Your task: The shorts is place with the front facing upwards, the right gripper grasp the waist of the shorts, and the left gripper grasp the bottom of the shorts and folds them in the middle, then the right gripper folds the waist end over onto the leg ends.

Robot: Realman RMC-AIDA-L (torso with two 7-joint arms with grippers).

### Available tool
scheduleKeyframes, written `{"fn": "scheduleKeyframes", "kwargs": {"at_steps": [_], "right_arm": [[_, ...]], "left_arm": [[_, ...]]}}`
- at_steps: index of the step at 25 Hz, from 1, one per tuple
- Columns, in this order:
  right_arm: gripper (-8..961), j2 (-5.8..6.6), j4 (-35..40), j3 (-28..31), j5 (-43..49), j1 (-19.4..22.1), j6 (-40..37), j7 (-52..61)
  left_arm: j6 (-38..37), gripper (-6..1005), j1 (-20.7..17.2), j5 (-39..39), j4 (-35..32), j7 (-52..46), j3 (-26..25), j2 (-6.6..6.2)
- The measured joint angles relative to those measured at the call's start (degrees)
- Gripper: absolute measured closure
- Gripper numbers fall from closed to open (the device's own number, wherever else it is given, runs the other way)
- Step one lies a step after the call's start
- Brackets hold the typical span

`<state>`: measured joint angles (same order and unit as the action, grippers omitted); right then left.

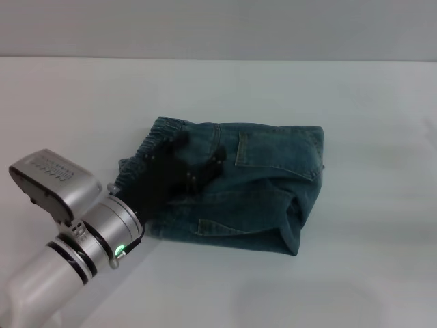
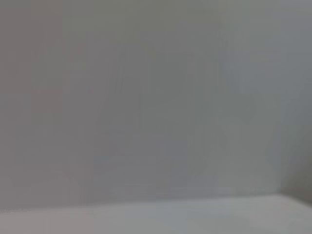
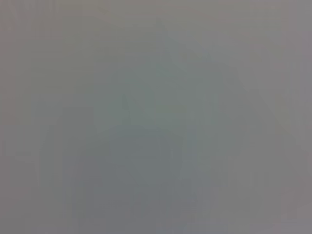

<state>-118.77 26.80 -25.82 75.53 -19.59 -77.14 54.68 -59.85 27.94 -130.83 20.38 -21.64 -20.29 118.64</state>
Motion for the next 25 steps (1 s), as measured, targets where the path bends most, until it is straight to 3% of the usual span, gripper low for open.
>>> {"fn": "scheduleKeyframes", "kwargs": {"at_steps": [4,7,9,11,17,21,25], "right_arm": [[319,-0.05,-0.5,0.3,-0.8,0.4,-0.1,-1.2],[319,-0.08,-2.0,0.4,-3.0,0.5,-0.2,-3.1],[319,-0.08,-3.2,0.4,-4.8,0.6,-0.2,-5.5],[319,-0.08,-4.7,0.4,-7.3,0.7,-0.2,-8.7],[318,-0.05,-11.9,0.4,-20.4,0.8,-0.2,-22.3],[319,-0.07,-16.3,0.4,-28.0,-0.2,-0.2,-31.7],[319,-0.1,-17.5,0.4,-29.5,-0.9,-0.2,-34.0]], "left_arm": [[-13.7,188,-1.5,-0.1,-0.4,1.3,0.0,-0.21],[-21.3,188,-3.4,0.0,-0.6,6.8,-4.0,-0.2],[-22.4,188,-4.4,0.1,-0.8,10.2,-8.4,-0.2],[-22.0,188,-5.6,0.1,-2.3,13.5,-16.0,-0.17],[-21.8,188,-10.4,0.2,-4.1,14.1,-34.3,-0.24],[-21.9,188,-12.0,0.2,-4.1,13.8,-37.4,-0.26],[-22.0,188,-12.9,0.2,-4.1,13.8,-37.9,-0.29]]}}
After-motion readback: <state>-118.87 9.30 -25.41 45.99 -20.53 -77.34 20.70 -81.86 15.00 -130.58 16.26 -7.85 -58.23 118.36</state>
